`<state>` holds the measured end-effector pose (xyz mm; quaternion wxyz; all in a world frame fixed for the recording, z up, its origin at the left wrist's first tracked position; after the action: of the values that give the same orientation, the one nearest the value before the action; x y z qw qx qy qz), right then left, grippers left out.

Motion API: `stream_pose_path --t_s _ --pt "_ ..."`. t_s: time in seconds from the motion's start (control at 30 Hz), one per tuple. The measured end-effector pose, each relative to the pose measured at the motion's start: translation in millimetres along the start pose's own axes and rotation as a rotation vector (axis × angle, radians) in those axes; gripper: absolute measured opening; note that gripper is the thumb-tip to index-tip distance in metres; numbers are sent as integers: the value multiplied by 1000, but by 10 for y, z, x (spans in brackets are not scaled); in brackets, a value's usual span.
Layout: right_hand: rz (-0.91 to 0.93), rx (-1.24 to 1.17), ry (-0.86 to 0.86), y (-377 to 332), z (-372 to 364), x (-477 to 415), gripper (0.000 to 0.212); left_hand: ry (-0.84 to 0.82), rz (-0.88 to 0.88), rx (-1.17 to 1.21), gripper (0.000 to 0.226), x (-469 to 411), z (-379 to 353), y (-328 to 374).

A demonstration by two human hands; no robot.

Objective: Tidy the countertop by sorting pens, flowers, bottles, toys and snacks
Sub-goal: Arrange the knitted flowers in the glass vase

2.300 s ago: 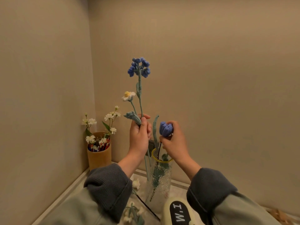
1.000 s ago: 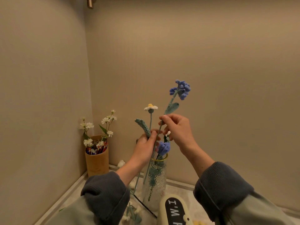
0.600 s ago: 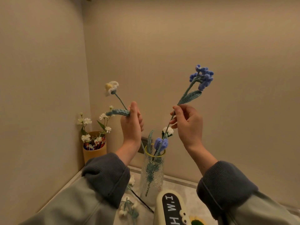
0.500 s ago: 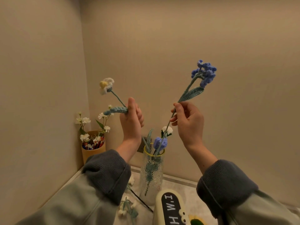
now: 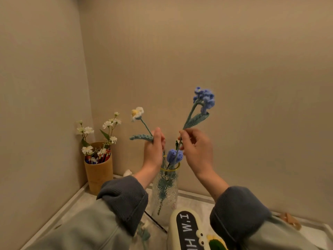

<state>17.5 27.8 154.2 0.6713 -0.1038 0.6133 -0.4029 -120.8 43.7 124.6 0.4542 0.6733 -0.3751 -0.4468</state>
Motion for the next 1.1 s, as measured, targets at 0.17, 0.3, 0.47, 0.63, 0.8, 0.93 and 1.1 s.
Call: stream_pose_path --t_s 0.17,0.3,0.47,0.63,0.8,0.93,1.1 --pt "-119 164 11 327 -100 431 14 34 -108 -360 29 -10 123 -359" --pt "-244 150 -33 476 -195 589 13 32 -56 -309 25 -68 175 -355" --pt "-256 183 -48 537 -246 646 12 -4 24 -259 26 -171 184 -288" --pt "-320 159 -24 574 -248 751 6 -121 289 -550 45 -64 104 -668" --pt "-340 119 -21 581 -218 784 5 -214 385 -690 62 87 90 -865" --pt "-398 34 5 586 -175 830 12 -193 338 -449 87 160 227 -903" --pt "-513 -118 10 639 -222 833 17 -144 380 -326 103 225 314 -956"
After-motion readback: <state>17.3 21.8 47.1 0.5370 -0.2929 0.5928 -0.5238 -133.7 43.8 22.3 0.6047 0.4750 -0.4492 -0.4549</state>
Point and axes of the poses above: each hand's wrist, its own x-axis away from the middle knuckle, its own z-axis out of the back of the hand, y = z × x, the point moved 4 cm from there along -x, towards the middle knuckle, and after that the axes turned 6 degrees about z, right-handed, at the moved point
